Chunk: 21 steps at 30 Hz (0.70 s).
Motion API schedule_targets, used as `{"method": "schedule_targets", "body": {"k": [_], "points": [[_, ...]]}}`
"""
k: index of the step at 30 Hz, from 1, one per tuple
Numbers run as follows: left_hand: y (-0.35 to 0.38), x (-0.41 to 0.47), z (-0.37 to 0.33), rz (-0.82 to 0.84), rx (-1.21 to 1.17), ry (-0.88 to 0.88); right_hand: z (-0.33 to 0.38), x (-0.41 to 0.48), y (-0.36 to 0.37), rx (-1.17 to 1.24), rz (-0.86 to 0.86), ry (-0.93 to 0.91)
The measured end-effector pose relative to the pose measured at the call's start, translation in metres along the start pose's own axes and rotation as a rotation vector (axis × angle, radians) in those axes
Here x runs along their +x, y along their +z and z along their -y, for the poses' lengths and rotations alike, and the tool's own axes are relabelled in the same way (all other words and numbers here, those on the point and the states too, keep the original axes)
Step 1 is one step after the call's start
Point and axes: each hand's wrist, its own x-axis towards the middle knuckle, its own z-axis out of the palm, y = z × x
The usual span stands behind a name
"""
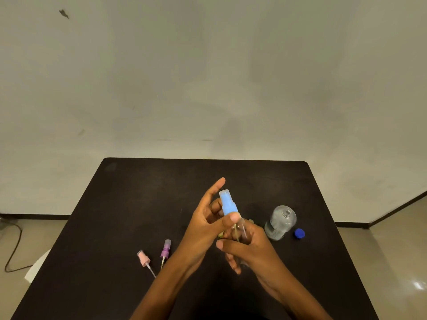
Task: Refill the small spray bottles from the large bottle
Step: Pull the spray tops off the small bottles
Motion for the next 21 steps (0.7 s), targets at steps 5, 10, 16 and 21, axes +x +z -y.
{"method": "schedule_targets", "body": {"k": [5,10,16,21], "points": [[0.0027,0.0037,-0.0065,0.122,-0.285,-0.104,0.0027,0.0000,-0.0023,0.025,-0.012,-0.019],[-0.0010,-0.0015,0.0020,0.010,-0.161,-0.047,0.0021,-0.0003,-0.0042,0.023,-0.010,-0.014],[0.0053,0.0000,-0.0011,-0.006,-0.016,-0.004,-0.0013,-0.0011,-0.0003,0.002,0.013,-0.009],[0.0051,0.0006,-0.0034,0.056,-0.203,-0.068,-0.0004,-0.0007,-0.0032,0.022,0.008,-0.012]]}}
